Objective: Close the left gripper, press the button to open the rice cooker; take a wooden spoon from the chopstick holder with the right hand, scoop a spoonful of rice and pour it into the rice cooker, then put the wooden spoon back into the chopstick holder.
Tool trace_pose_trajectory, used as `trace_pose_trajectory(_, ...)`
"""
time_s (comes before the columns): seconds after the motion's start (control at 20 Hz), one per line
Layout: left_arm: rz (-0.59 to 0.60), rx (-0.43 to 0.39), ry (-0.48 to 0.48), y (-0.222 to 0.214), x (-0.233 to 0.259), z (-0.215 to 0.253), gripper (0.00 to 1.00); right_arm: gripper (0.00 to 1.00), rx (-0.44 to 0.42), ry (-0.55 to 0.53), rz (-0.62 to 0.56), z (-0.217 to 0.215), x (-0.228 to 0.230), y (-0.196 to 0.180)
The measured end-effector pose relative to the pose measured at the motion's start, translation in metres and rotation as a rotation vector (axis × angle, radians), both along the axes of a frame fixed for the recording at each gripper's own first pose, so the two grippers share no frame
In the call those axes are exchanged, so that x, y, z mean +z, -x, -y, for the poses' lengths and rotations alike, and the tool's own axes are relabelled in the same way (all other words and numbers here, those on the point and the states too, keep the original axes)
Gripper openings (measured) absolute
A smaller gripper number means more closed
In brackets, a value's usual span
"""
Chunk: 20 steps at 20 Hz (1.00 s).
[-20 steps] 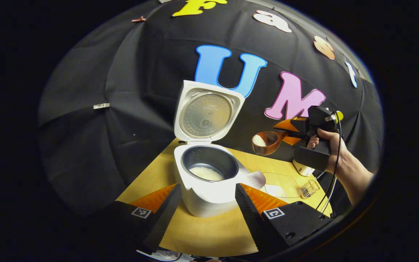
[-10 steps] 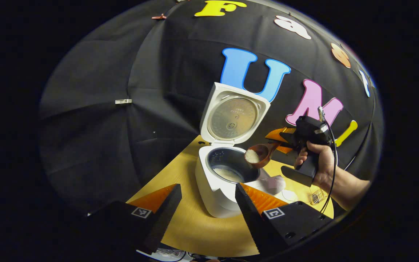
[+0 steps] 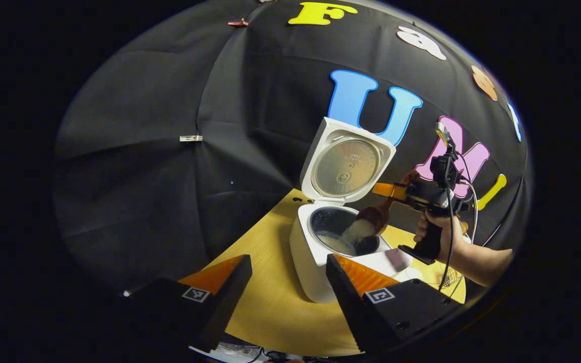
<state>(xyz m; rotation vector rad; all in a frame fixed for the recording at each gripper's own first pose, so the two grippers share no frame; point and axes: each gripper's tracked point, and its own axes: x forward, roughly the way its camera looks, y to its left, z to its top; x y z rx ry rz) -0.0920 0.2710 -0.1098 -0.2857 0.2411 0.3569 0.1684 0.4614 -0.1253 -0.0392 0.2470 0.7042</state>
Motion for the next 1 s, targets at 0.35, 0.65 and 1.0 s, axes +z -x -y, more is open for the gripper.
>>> trace_pose_trajectory(0.35,0.005,0.009,0.012,0.004,-0.005,0.003,0.92,0.19,0.201,0.232,0.295,-0.024,-0.001,0.03)
trace_pose_trajectory(0.65,0.012,0.033,0.019,0.01,-0.006,-0.001,0.95,0.19,0.228,0.243,0.332,-0.031,0.001,0.036)
trace_pose_trajectory(1.0,0.028,0.036,0.035,0.005,-0.008,-0.001,0.96,0.19,0.102,-0.039,0.029,-0.019,0.029,0.016)
